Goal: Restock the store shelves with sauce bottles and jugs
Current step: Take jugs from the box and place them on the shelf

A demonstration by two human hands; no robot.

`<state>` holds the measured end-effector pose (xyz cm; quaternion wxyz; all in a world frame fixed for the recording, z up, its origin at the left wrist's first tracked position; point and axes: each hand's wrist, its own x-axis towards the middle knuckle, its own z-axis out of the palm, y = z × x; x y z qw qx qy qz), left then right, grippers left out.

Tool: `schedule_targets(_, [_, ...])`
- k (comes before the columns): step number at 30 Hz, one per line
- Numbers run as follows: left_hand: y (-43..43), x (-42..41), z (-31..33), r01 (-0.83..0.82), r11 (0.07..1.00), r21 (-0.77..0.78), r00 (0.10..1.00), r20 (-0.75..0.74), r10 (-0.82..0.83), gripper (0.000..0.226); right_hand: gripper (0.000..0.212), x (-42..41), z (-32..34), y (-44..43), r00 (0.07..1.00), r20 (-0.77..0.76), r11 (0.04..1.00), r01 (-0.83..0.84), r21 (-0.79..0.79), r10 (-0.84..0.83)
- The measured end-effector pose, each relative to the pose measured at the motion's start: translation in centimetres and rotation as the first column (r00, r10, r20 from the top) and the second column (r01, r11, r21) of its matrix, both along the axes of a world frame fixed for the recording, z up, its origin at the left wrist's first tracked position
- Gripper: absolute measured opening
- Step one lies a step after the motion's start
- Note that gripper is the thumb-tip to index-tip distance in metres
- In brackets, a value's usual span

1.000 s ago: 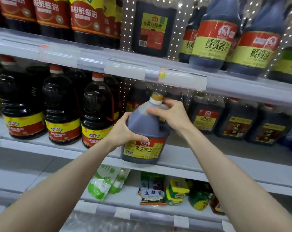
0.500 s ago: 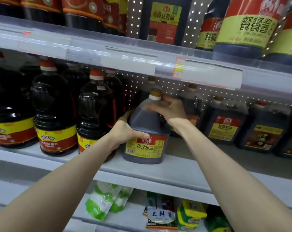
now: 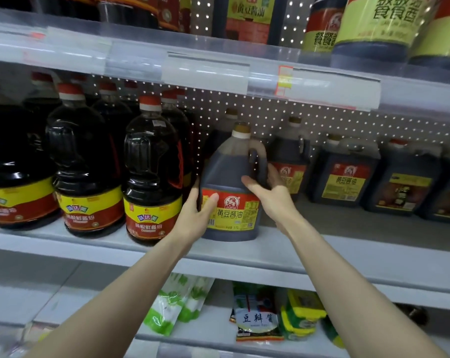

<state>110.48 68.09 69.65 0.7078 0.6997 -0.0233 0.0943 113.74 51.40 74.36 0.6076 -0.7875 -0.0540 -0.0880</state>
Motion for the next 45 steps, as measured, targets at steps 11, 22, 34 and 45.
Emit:
schedule_targets(11, [-0.7, 0.4, -1.6, 0.021, 0.996, -0.089, 0.999, 0.045, -0.017, 0.034, 0.059, -0.4, -4.2, -0.3, 0.998, -0.04, 0.993, -0.048, 0.106, 0.053])
schedule_targets(22, [-1.0, 4.1, -1.8, -0.089, 0.991, -0.1, 0.994, 0.058, 0.095, 0.041, 0.069, 3.0, -4.5, 0.4, 1.0, -0.023, 0.994, -0.005, 0.109, 0.007])
schedule_targets(34, [-0.5, 9.3, -2.9, -0.185, 0.982, -0.03, 0.983, 0.004, 0.185, 0.055, 0.069, 6.8, -4.5, 1.2, 0.999, 0.01, 0.999, 0.049, 0.015, -0.049])
schedule_targets(45, [-0.1, 11.6, -3.3, -0.243, 0.968, 0.067, 0.969, 0.067, 0.239, 0.056, 0.069, 8.1, -4.5, 1.5, 0.999, 0.02, 0.999, 0.049, -0.009, -0.049])
